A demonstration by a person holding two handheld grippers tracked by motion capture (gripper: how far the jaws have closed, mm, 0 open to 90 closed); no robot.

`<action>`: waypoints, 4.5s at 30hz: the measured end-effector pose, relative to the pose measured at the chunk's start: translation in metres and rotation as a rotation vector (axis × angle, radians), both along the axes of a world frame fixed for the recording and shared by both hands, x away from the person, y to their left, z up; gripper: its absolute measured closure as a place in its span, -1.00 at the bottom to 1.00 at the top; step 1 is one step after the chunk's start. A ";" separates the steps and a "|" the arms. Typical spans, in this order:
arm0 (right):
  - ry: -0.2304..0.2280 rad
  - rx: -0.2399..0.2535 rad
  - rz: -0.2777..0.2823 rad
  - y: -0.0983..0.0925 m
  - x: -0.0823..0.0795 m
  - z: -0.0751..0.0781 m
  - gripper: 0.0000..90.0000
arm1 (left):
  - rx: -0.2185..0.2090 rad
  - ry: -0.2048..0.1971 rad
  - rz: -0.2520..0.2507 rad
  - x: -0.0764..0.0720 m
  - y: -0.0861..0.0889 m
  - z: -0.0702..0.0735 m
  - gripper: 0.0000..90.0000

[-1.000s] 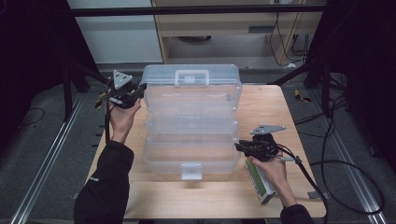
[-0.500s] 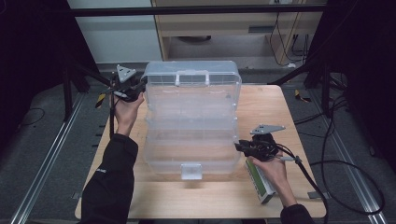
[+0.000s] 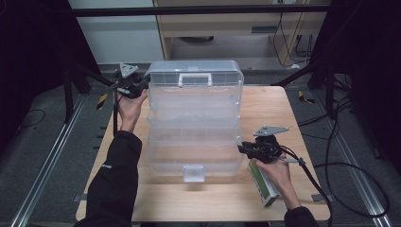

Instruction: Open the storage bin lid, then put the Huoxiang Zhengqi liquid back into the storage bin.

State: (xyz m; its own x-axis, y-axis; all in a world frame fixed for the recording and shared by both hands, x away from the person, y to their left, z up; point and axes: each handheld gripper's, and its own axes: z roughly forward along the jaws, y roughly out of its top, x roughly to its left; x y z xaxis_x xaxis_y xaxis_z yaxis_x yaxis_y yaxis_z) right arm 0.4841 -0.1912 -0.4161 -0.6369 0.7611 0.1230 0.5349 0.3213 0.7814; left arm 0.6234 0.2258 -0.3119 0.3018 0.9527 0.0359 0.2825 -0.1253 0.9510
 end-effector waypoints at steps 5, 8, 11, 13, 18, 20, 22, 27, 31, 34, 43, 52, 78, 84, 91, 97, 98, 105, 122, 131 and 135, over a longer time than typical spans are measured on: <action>-0.002 -0.001 0.001 0.000 0.000 0.000 0.60 | -0.003 0.011 -0.003 0.007 0.000 -0.001 0.85; -0.002 -0.001 0.001 0.000 0.000 0.000 0.59 | -0.007 0.016 -0.002 0.011 0.000 -0.002 0.85; -0.003 -0.001 0.001 0.000 0.000 0.000 0.60 | -0.013 0.020 0.006 0.014 -0.001 -0.003 0.85; -0.005 -0.003 0.003 0.000 0.001 0.000 0.59 | -0.016 0.024 0.008 0.016 -0.001 -0.003 0.85; -0.005 -0.007 0.005 0.000 0.001 0.000 0.59 | -0.014 0.032 0.009 0.021 -0.001 -0.004 0.86; -0.005 -0.007 0.006 0.001 0.001 0.000 0.59 | -0.002 0.037 0.008 0.024 -0.002 -0.004 0.86; -0.005 -0.007 0.006 0.000 0.001 0.000 0.59 | -0.005 0.043 0.008 0.028 -0.002 -0.005 0.87; -0.005 -0.008 0.007 0.000 0.001 0.000 0.59 | -0.020 0.049 0.014 0.033 -0.002 -0.008 0.87; -0.006 -0.008 0.008 0.000 0.001 0.000 0.59 | -0.020 0.053 0.008 0.036 -0.002 -0.009 0.86; -0.007 -0.009 0.005 0.001 0.001 0.000 0.60 | 0.017 0.042 -0.006 0.036 -0.002 -0.009 0.74; -0.003 -0.017 0.013 0.001 0.000 0.001 0.60 | -0.019 0.020 -0.006 0.010 0.022 -0.002 0.54; -0.001 -0.026 0.012 0.002 0.000 0.002 0.60 | 0.010 0.044 -0.042 -0.065 0.053 0.000 0.36; 0.000 -0.032 -0.012 0.004 -0.001 0.002 0.60 | 0.101 0.256 -0.218 -0.156 0.039 -0.092 0.34; 0.011 -0.038 -0.009 0.005 0.000 0.003 0.60 | 0.125 0.292 -0.240 -0.154 0.030 -0.103 0.42; 0.004 -0.059 -0.009 0.007 0.000 0.004 0.60 | 0.115 0.304 -0.259 -0.154 0.028 -0.109 0.56; 0.006 -0.059 -0.011 0.007 0.001 0.004 0.60 | 0.115 0.303 -0.258 -0.154 0.028 -0.108 0.58; 0.007 -0.062 -0.014 0.007 0.001 0.005 0.60 | 0.109 0.302 -0.259 -0.154 0.028 -0.109 0.58; -0.030 -0.083 -0.025 0.006 -0.001 0.012 0.42 | 0.114 0.297 -0.266 -0.152 0.028 -0.111 0.51; -0.035 -0.072 -0.108 -0.019 -0.012 0.041 0.11 | 0.117 0.281 -0.246 -0.155 0.032 -0.101 0.33; -0.017 -0.092 -0.132 -0.026 -0.017 0.051 0.08 | 0.072 0.245 -0.233 -0.159 0.042 -0.086 0.16; -0.006 -0.102 -0.138 -0.027 -0.021 0.055 0.08 | 0.068 0.242 -0.220 -0.160 0.048 -0.084 0.11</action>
State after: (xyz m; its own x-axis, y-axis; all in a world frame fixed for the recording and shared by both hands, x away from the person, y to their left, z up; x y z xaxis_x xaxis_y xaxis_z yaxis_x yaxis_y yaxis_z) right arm 0.4629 -0.2181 -0.3611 -0.5262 0.8496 0.0368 0.5747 0.3233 0.7518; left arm 0.4639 0.2738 -0.3961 0.5078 0.8615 -0.0005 0.4582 -0.2696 0.8470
